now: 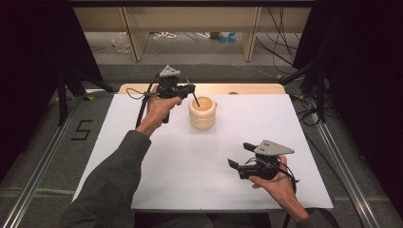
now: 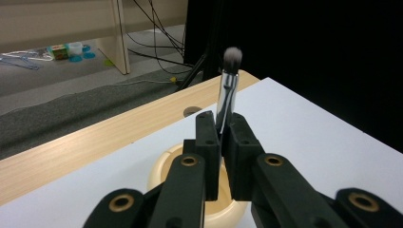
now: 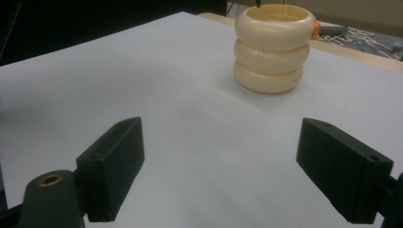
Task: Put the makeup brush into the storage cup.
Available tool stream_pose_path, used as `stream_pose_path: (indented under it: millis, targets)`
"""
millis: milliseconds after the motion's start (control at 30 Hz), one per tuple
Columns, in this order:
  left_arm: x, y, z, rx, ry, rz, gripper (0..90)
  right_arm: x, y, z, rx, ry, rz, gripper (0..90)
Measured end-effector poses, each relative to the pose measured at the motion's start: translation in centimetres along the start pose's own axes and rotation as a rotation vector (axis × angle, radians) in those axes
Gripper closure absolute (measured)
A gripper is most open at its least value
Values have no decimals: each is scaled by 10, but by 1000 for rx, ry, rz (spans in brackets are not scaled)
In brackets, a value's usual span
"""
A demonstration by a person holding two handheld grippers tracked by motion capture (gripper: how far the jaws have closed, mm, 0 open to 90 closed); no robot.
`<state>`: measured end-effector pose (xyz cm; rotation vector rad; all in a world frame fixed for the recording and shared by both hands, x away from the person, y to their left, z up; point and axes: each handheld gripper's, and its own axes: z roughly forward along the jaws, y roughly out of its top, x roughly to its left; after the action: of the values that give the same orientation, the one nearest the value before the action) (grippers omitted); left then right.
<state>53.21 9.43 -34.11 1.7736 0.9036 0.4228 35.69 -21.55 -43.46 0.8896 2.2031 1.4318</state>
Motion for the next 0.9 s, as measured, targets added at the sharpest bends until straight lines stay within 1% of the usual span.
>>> stream_pose_path:
  millis: [33, 133, 300, 400, 433, 467, 567, 600, 667, 700, 767, 800, 900]
  targets:
    - [-1, 0, 1, 0, -1, -1, 847, 0, -1, 2, -21, 3, 1, 172]
    - [-3, 1, 6, -1, -4, 8, 847, 0, -1, 2, -22, 4, 0, 172]
    - [-5, 1, 12, 9, -2, 6, 847, 0, -1, 2, -21, 6, 1, 172]
    - [-4, -1, 15, 10, -1, 1, 847, 0, 0, 1, -16, 7, 1, 172]
    - [-3, -1, 15, 15, 2, -2, 847, 0, 0, -1, 7, 1, 0, 172]
    - [-2, -1, 16, 20, 5, -1, 847, 1, 0, 0, 0, 7, 8, 173]
    - [0, -2, 18, 25, 11, -4, 847, 0, 0, 0, -2, 6, 0, 173]
    - [0, -3, 20, 26, 12, -12, 847, 0, 0, 1, -9, 9, 1, 173]
    - [1, -4, 21, 23, 11, -15, 846, 0, 0, 1, -4, 10, 0, 173]
    - [1, -5, 23, 21, 10, -26, 846, 1, 0, 2, -19, 11, 3, 173]
    - [2, -6, 25, 27, 14, -18, 846, 1, 0, 2, -10, 12, 1, 174]
    - [1, -6, 26, 30, 14, -26, 846, 1, 0, 1, -3, 11, 1, 174]
    - [0, -8, 29, 34, 13, -26, 846, 0, 0, 1, -5, 10, 1, 174]
